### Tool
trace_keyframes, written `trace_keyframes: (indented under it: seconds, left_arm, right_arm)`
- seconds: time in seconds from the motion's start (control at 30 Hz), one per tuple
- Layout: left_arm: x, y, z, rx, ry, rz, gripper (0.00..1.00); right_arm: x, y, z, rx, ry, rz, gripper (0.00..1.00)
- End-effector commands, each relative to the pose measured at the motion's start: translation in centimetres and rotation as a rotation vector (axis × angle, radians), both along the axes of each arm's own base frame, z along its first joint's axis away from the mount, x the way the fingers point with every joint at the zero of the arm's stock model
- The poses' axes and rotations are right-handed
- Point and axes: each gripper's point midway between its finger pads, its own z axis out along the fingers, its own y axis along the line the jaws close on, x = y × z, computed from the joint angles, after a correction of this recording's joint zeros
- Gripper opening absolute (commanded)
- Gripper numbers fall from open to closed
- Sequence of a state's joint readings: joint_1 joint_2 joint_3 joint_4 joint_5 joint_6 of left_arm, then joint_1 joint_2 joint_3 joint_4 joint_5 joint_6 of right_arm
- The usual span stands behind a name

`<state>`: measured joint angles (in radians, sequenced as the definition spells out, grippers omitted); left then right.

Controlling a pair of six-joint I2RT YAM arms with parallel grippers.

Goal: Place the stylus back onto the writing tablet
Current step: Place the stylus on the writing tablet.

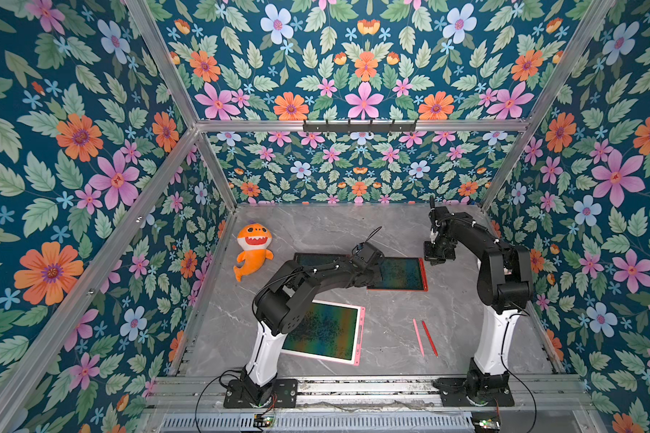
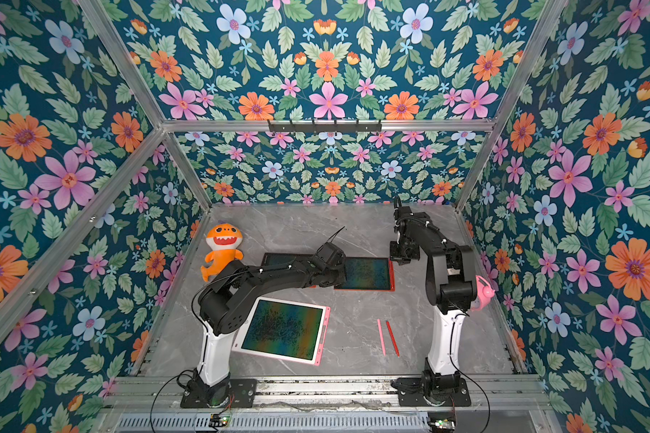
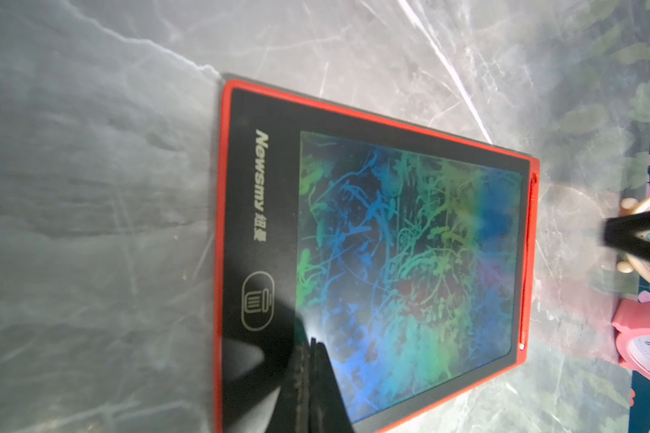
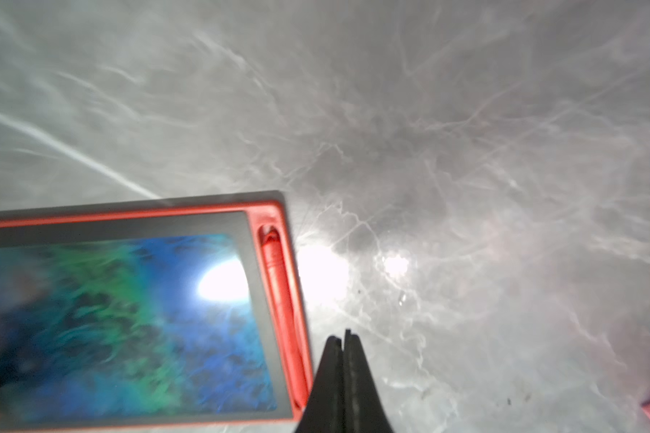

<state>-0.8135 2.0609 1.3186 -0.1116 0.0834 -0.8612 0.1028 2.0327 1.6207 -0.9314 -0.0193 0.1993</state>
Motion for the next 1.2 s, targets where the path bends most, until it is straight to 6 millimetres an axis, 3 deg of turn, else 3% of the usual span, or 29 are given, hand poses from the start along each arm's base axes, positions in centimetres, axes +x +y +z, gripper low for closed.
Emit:
trace_keyframes:
  seconds: [0.0, 0.17, 0.57, 0.97, 1.17]
  left_arm:
    - [-1.6, 2.0, -2.0, 0.093, 0.075, 0.007, 0.0]
    - [-1.7, 2.2, -2.0, 0.092, 0.077, 0.011, 0.0]
    - [-1.8, 2.1, -2.2, 0.088, 0.08, 0.01, 0.0]
    - [-1.9, 2.1, -2.5, 0.09, 0.088, 0.011, 0.0]
    - [-1.9, 2.1, -2.5, 0.093, 0.087, 0.01, 0.0]
  right_arm:
    - [0.3, 1.4, 1.0, 0.11, -0.04, -0.03, 0.0]
    - [-0.1, 2.7, 0.4, 0.18, -0.016, -0.016, 0.0]
    - [-0.7, 2.7, -2.4, 0.179, 0.048, -0.014, 0.0]
    - [-2.4, 0.5, -6.9, -0.055, 0.194, 0.02, 0.0]
    - [-2.3, 0.1, -6.9, -0.117, 0.201, 0.021, 0.0]
